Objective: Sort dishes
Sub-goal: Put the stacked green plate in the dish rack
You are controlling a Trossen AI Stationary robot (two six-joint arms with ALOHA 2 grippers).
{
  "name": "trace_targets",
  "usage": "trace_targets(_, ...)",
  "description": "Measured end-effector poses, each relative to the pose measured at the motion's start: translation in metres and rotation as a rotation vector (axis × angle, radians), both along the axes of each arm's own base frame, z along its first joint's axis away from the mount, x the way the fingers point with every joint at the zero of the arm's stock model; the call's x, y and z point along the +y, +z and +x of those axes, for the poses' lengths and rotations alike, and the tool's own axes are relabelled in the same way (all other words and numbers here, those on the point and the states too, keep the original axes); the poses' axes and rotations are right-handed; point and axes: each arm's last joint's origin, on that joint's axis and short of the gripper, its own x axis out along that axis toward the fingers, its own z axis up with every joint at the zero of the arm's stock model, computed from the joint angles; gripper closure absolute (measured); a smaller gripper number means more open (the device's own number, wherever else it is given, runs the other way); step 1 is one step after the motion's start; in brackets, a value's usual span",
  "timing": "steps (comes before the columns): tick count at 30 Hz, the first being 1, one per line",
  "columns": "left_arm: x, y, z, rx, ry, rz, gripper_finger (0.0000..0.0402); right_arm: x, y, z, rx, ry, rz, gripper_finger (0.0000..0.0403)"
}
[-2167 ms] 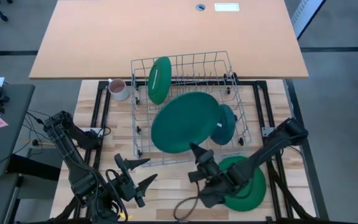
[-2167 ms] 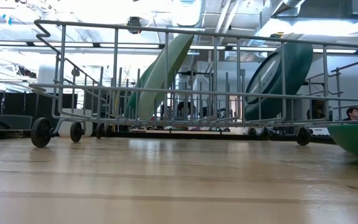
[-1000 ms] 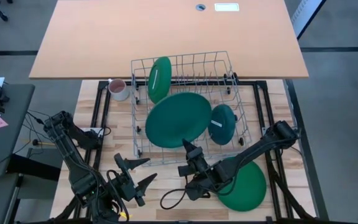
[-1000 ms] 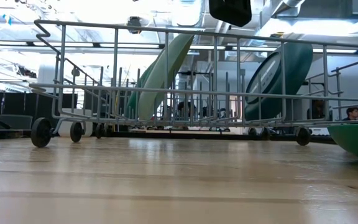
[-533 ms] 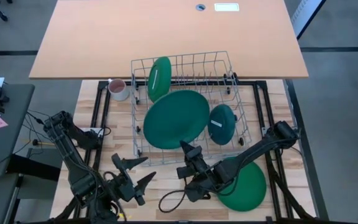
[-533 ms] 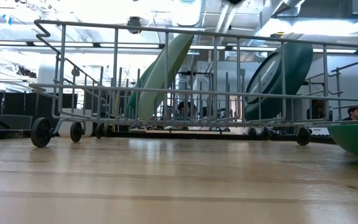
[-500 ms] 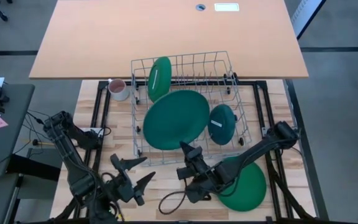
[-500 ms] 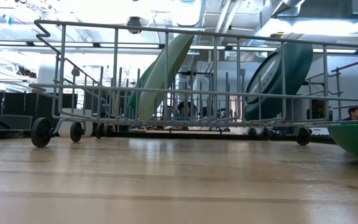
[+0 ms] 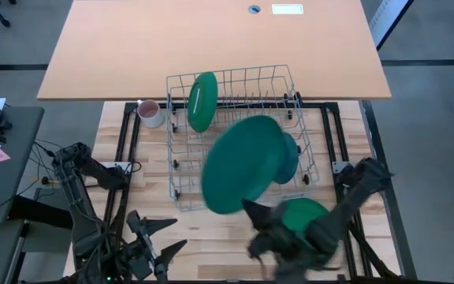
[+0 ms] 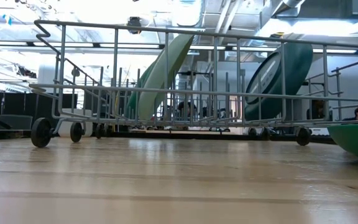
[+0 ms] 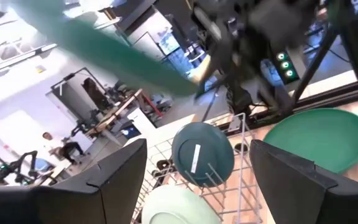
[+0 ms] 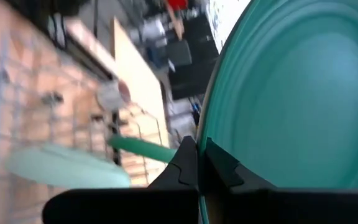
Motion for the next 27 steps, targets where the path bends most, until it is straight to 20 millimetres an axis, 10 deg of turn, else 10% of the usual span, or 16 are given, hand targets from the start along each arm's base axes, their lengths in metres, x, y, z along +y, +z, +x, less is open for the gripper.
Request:
trace_targets(12, -0.001, 0.000, -0.002, -0.019, -0.006, -0.036, 0.0123, 0.001, 0.074, -0.131, -0.103, 0.509, 0.709, 0.0399)
trace_targets(20, 0.001, 0.000, 0.001, -0.024, 0.003, -0.044, 0.0123, -0.028, 0.052, -0.150, -0.043, 0.541, 0.907, 0.0399)
trace_targets(27, 0.001, 0.000, 0.001, -0.006, 0.003, -0.011, 0.0123, -0.037, 0.056, -0.155, -0.026, 0.937, 1.016, 0.0399)
